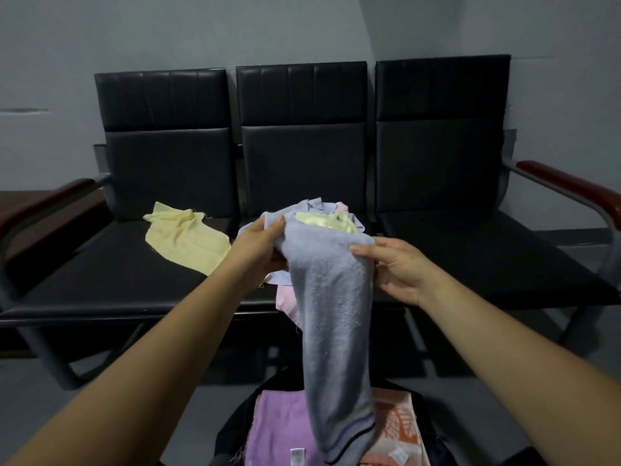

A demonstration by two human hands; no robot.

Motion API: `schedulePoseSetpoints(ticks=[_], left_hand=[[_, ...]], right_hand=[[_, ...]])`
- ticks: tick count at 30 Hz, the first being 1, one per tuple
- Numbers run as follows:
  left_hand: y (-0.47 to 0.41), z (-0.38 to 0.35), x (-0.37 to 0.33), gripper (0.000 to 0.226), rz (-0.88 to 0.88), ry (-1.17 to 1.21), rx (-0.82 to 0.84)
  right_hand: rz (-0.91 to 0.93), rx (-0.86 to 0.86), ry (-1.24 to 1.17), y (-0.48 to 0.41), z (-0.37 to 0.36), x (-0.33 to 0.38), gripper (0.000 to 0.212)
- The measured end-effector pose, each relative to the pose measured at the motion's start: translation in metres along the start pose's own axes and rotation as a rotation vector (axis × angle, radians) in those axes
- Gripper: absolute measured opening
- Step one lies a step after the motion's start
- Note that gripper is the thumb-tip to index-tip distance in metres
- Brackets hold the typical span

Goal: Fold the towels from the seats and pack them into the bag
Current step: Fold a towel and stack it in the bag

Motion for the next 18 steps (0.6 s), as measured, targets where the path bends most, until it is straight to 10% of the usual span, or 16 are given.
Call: schedulePoseSetpoints(ticks=[3, 9, 18], left_hand=[[0.005, -0.005, 0.006, 0.045, 0.142, 0.243, 0.161], [0.024, -0.023, 0.057, 0.061, 0.296, -0.010, 0.514], [0.008, -0.008, 0.082, 0.045, 0.276, -0.104, 0.518]], right_hand=[[0.081, 0.003, -0.106, -0.002, -0.016, 0.007, 0.035], [0.122, -0.047, -0.173, -0.012, -0.029, 0.023, 0.037], [0.136, -0.242, 0.199, -0.014, 0.000, 0.018, 0.009]])
Point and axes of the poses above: each hand's wrist, its own y-axis away from the middle knuckle, its own z-axis out of the back of the hand, x = y × z, the point moved 3 cm from there along -y, towards the middle knuckle, and after that the axes turned 1 degree about y, right-handed, at the moved point
